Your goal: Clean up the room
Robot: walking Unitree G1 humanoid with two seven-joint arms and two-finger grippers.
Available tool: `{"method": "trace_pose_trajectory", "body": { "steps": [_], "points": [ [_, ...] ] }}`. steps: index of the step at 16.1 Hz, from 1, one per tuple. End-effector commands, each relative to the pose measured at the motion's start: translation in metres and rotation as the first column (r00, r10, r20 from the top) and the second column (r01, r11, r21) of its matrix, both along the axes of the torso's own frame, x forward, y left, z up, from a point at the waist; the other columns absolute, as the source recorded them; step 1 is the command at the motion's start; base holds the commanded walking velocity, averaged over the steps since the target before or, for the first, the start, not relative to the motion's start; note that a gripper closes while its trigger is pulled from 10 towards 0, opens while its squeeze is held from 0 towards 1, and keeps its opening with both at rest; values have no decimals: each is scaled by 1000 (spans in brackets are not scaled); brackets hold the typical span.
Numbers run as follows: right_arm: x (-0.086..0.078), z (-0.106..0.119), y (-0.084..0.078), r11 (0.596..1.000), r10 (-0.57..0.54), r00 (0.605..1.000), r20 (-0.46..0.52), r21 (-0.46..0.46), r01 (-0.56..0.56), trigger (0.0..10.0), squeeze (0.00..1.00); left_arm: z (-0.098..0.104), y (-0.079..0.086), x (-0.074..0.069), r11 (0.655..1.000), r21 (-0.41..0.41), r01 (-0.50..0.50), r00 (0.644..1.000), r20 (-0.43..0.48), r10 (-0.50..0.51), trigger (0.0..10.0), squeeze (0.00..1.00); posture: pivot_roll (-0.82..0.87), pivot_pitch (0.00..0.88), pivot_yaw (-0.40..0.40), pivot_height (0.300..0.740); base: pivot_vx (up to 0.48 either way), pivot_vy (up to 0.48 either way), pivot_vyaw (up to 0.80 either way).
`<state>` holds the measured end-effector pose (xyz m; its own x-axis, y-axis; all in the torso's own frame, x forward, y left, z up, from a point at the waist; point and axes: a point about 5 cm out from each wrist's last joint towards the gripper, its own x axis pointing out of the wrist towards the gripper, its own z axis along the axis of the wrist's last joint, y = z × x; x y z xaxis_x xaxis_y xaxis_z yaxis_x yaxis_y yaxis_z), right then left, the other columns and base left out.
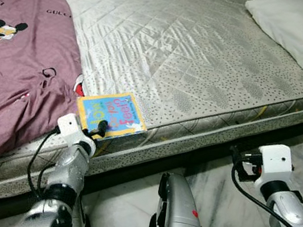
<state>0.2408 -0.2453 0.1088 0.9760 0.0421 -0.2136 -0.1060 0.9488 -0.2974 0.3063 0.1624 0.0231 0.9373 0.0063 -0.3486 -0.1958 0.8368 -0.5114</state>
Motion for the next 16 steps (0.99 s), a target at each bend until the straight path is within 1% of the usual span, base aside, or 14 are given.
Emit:
{"method": "trace_pose_trajectory", "body": {
  "steps": [1, 2, 3, 4, 5, 8, 9, 11, 16],
  "points": [
    [1, 1, 0, 1000, 1, 1000, -4, -4, -1, 10000, 0, 2, -3, 3, 1000, -10, 18, 1000, 17, -18, 10000, 0, -282, 106, -24, 541, 0, 0, 0],
    [2, 2, 0, 1000, 0, 1000, -2, -4, 0, 10000, 0, 1, -2, 5, 999, -32, 24, 1000, 18, -23, 10000, 0, -287, 102, -24, 541, 0, 0, 0],
    [4, 4, 1, 1000, -4, 1000, 6, -6, 4, 10000, 0, 1, 3, 8, 998, -57, 10, 1000, 21, -9, 6196, 0, -293, 94, -23, 541, 0, 0, 0],
    [5, 5, 1, 1000, -5, 1000, 9, -7, 5, 10000, 0, 1, 4, 9, 998, -60, 3, 1000, 20, -2, 2353, 0, -293, 94, -23, 541, 0, 0, 0],
    [7, 7, -1, 1000, -12, 1000, 16, -9, 12, 10000, 0, 4, 4, 12, 998, -70, 11, 999, 39, -8, 0, 0, -298, 84, -21, 541, 0, 0, 0],
    [12, 10, -3, 1000, -19, 1000, 22, -13, 20, 10000, 0, 4, 0, 12, 995, -100, 19, 999, 52, -13, 0, 0, -296, 72, -24, 541, 0, 0, 0],
    [14, 11, 0, 1000, -11, 1000, 28, -10, 12, 10000, 0, -1, -2, 11, 993, -117, 28, 1000, 14, -27, 0, 0, -294, 64, -25, 541, 0, 0, 0],
    [18, 11, 2, 1000, -7, 1000, 30, -9, 8, 10000, 0, -5, -4, 11, 992, -124, 31, 999, -25, -34, 0, 0, -296, 56, -24, 541, 0, 0, 0],
    [22, 13, 0, 1000, -16, 999, 41, -17, 16, 10000, 0, -3, -6, 13, 991, -126, 41, 999, -17, -43, 0, 0, -299, 42, -18, 541, 0, 0, 0]
  ]
}}
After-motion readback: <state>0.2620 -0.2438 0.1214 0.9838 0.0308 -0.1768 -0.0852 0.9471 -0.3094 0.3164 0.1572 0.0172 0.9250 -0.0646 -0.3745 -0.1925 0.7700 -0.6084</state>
